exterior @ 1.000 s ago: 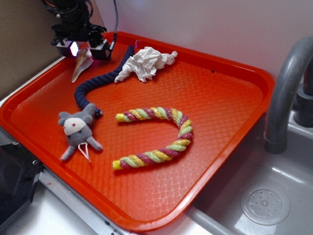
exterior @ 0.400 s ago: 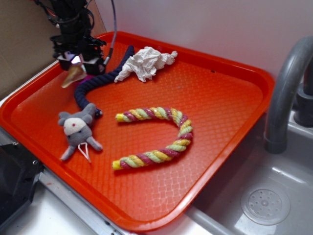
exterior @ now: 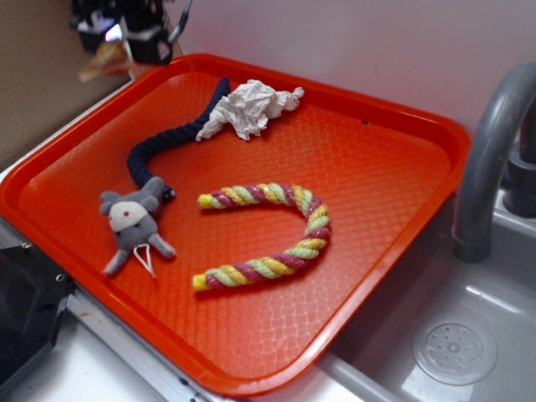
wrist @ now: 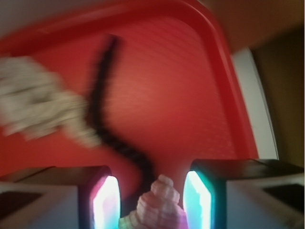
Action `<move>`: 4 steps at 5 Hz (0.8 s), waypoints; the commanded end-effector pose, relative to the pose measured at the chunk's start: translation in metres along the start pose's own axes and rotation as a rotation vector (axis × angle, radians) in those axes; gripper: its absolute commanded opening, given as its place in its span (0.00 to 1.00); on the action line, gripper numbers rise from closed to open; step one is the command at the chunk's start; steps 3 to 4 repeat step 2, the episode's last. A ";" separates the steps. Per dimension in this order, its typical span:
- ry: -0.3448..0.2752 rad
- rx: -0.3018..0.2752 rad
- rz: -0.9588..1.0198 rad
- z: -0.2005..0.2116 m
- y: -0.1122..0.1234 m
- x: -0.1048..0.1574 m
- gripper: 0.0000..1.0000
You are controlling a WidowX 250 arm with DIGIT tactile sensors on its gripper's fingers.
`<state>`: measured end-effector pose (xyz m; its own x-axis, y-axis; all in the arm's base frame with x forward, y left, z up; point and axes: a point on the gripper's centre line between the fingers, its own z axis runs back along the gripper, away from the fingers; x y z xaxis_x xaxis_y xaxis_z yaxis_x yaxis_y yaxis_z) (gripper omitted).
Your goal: Grab the shell.
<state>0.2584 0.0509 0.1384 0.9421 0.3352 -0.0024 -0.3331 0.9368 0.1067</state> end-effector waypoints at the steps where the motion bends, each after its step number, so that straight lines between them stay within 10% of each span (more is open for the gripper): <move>1: -0.221 -0.126 -0.196 0.100 -0.044 -0.043 0.00; 4: -0.266 -0.144 -0.276 0.115 -0.048 -0.052 0.00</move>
